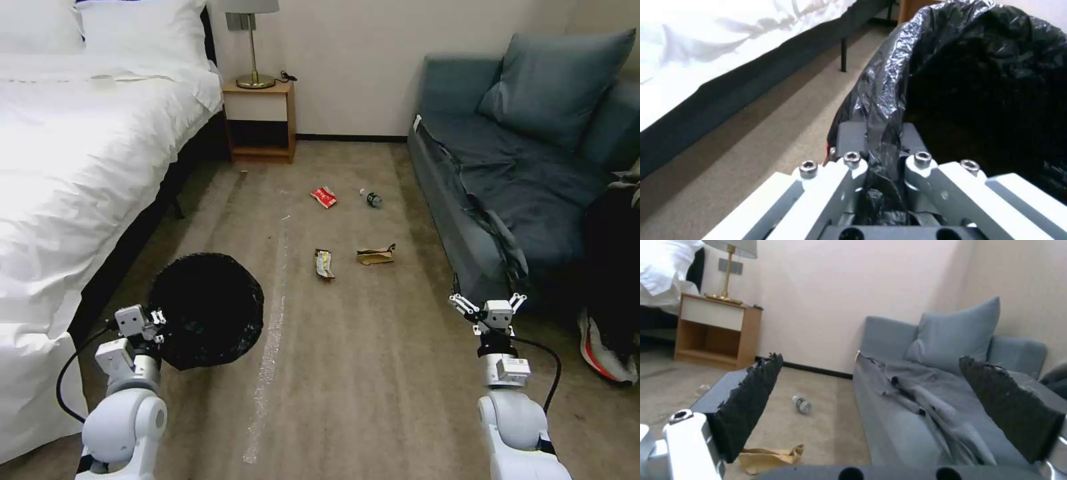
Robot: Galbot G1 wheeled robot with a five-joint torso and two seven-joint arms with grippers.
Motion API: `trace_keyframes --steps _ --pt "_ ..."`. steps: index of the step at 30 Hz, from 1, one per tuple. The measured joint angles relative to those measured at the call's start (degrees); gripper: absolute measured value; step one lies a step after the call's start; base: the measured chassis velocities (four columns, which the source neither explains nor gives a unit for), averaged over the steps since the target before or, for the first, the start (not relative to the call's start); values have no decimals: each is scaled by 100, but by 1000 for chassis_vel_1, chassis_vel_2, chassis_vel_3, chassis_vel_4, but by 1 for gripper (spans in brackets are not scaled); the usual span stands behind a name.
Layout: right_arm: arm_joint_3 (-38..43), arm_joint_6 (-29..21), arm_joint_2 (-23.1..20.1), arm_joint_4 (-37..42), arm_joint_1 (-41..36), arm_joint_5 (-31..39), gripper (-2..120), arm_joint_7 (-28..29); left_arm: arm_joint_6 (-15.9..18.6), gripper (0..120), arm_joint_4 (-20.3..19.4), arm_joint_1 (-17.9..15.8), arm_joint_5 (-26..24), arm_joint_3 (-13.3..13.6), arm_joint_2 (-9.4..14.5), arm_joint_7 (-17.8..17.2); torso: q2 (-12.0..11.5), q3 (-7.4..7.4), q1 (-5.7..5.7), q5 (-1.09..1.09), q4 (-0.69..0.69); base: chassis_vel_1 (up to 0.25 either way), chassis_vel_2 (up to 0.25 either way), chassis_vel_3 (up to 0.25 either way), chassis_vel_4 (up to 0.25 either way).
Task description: Pick up the trash bin, then pick up the garbage on the floor and place it into the trash bin.
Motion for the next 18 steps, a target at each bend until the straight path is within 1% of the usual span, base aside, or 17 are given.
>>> trace_keyframes --steps 12,15,18 --pt "40 70 34 -64 19 64 100 -101 -19 5 -9 -81 74 40 25 -22 0 0 0 0 0 0 0 0 0" --pt "56 73 32 -64 26 75 100 -104 -19 5 9 -98 87 50 19 -30 0 -1 -1 0 0 -67 66 58 -55" --pt "61 100 37 -93 19 76 100 -136 -23 5 35 -113 99 55 15 -40 0 0 0 0 0 -108 94 129 -100"
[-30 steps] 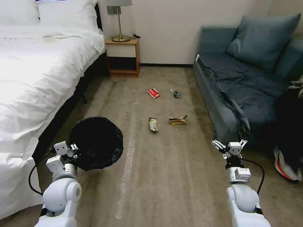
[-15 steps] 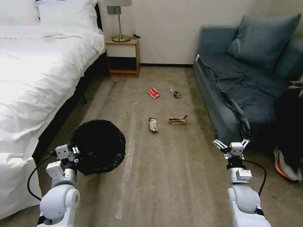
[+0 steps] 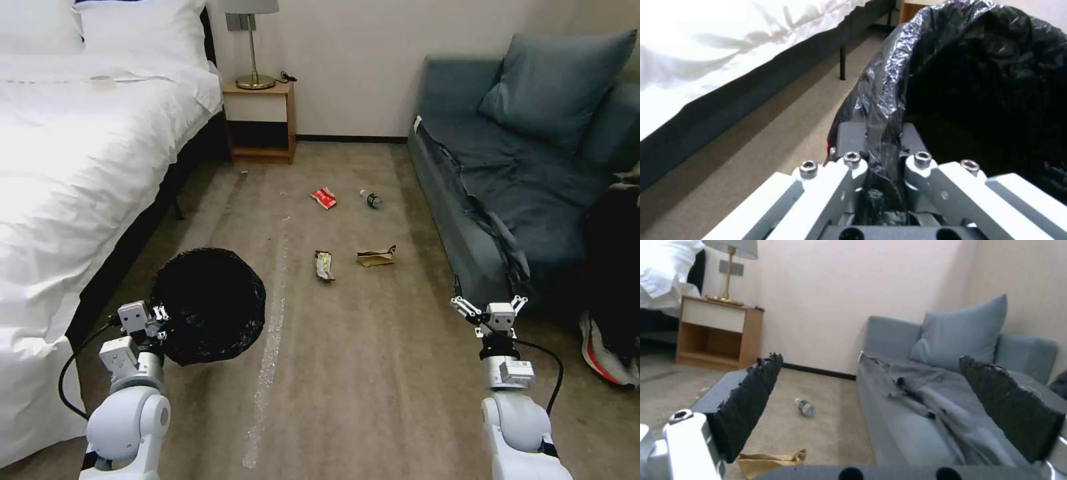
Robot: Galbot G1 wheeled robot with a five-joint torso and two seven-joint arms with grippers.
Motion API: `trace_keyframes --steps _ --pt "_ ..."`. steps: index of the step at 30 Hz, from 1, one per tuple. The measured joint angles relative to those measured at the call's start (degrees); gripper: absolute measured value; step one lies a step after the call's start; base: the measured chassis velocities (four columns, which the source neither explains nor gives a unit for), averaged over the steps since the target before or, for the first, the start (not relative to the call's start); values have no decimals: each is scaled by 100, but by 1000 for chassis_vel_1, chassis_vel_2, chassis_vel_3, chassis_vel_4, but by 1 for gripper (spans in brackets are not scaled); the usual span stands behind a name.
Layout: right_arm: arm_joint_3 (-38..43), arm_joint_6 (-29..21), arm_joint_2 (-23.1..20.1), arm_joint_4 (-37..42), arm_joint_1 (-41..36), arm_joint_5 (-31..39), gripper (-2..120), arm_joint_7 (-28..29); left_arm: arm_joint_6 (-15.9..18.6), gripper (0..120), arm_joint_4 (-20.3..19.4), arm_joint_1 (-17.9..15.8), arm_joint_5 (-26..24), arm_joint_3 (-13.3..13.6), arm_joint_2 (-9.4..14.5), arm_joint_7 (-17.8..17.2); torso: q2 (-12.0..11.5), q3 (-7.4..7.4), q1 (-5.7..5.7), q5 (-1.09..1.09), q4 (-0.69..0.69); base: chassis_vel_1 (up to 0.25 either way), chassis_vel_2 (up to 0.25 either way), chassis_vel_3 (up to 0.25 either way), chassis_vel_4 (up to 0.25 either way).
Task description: Pick up the trash bin, then pick up the garbage on the floor and place it into the trash bin.
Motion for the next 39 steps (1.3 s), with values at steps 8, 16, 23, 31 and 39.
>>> trace_keyframes --steps 8,16,23,31,39 --pt "14 46 7 -69 17 3 100 -31 -17 5 47 -36 44 13 -18 -15 0 0 0 0 0 -113 125 112 -114" --pt "18 67 -4 -110 37 30 100 -46 -19 5 86 -77 55 18 -32 -24 0 0 0 0 -1 -64 62 60 -62" --pt "51 91 -14 -130 54 74 100 -98 -24 5 104 -89 85 35 -50 -32 0 0 0 -1 0 -74 93 90 -90" --pt "73 155 -21 -183 60 99 100 -115 -41 5 114 -90 119 51 -64 -33 0 0 0 0 0 -110 109 114 -116" --pt "81 176 -41 -212 100 115 100 -129 -68 5 132 -85 126 28 -69 -35 0 0 0 -1 -1 -124 116 122 -113"
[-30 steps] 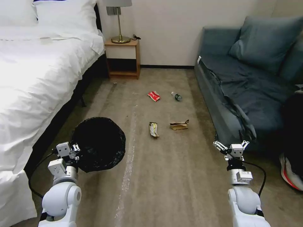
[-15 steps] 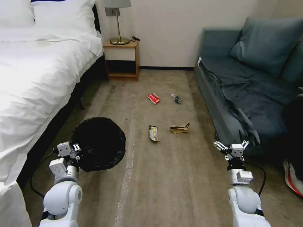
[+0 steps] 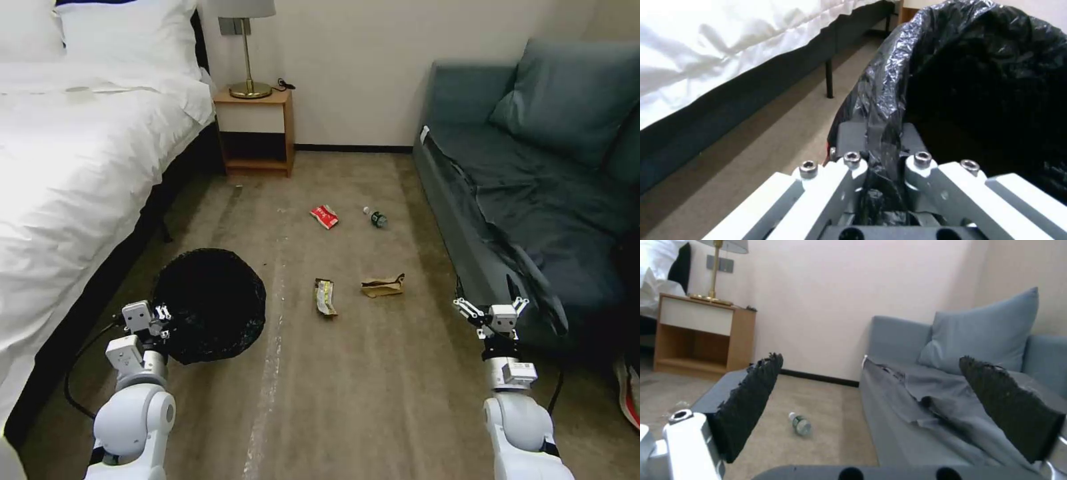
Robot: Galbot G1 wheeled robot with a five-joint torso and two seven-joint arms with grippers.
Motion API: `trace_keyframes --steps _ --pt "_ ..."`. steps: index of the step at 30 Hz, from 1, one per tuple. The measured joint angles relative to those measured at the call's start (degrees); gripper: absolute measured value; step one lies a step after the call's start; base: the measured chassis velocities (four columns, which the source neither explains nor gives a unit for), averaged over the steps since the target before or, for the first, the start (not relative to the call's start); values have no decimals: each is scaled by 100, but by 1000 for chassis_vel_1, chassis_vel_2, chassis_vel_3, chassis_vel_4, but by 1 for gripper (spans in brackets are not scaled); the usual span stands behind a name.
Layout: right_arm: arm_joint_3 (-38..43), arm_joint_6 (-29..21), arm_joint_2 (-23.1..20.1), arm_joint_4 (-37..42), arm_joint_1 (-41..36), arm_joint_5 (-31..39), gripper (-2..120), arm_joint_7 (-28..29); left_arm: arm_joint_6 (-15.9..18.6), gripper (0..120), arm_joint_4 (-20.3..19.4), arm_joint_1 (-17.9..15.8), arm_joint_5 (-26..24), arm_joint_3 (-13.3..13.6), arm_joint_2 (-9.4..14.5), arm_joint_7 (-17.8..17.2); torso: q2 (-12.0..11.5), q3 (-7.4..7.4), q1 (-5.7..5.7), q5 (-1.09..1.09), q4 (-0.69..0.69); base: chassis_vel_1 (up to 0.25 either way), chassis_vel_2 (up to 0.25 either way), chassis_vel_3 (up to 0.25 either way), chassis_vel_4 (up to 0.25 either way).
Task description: Pick up the trash bin, then pick up the garbage on the floor and place it into the trash bin.
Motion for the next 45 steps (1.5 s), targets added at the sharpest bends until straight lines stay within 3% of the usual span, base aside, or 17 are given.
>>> trace_keyframes --steps 32,40,45 --pt "-42 185 45 -371 82 -36 100 -92 -48 5 239 -232 142 102 -49 -3 0 0 0 0 1 -142 139 150 -147" --pt "-50 422 46 -494 100 -149 100 -158 -68 5 304 -262 173 119 -68 8 0 1 0 0 0 -142 134 136 -138" --pt "-83 843 31 -693 158 -334 100 -321 -75 5 338 -274 201 124 -87 2 0 0 0 1 1 -37 34 49 -35"
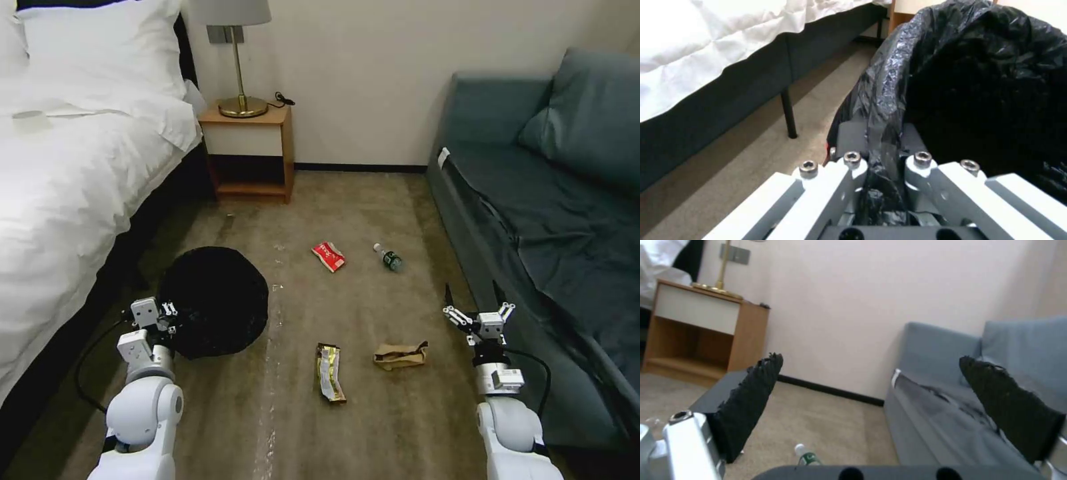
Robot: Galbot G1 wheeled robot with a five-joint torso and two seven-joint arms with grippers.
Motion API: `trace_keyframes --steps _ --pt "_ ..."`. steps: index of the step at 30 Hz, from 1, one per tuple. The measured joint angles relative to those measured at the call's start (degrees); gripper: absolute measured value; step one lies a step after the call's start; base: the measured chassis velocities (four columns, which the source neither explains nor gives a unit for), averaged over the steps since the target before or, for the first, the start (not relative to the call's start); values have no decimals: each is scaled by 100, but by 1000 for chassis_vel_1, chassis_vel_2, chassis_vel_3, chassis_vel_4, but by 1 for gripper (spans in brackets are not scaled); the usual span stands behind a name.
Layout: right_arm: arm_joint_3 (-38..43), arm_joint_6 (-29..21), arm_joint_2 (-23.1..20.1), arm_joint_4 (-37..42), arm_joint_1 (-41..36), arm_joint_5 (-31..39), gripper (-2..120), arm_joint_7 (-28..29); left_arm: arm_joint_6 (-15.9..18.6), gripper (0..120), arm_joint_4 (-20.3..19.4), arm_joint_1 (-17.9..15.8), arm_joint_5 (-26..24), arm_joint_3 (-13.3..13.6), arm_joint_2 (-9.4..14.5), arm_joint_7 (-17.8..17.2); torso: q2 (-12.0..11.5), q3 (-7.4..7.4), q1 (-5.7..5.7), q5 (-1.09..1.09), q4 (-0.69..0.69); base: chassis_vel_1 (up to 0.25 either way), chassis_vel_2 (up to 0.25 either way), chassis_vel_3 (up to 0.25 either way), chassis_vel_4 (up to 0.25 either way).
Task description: Pick up the trash bin, then pick up the garbage on the floor and place it into the trash bin.
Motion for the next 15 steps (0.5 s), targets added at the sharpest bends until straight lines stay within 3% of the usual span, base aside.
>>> trace_keyframes --steps 5,8,10,11,13,15 --pt "-232 118 -216 -121 51 -409 100 127 17 5 -7 6 -54 15 -3 -29 0 -1 0 1 -1 0 0 0 0" --pt "-496 110 -554 -213 98 -384 100 -56 80 5 -50 55 -145 65 0 -78 0 -1 0 0 0 0 0 0 0" --pt "-688 -59 -1022 -385 205 -410 100 -294 152 5 -53 78 -214 164 15 -127 0 0 0 2 1 0 0 0 0" --pt "-688 -59 -1022 -385 205 -410 100 -294 152 5 -53 78 -214 164 15 -127 0 0 0 2 1 0 0 0 0" --pt "-741 -151 -1512 -551 268 -352 100 -512 183 5 42 -12 -248 329 25 -162 0 0 0 4 5 0 0 0 0" --pt "-743 -189 -1652 -582 265 -299 100 -545 184 5 84 -54 -248 384 26 -169 0 0 0 4 4 0 0 0 0"
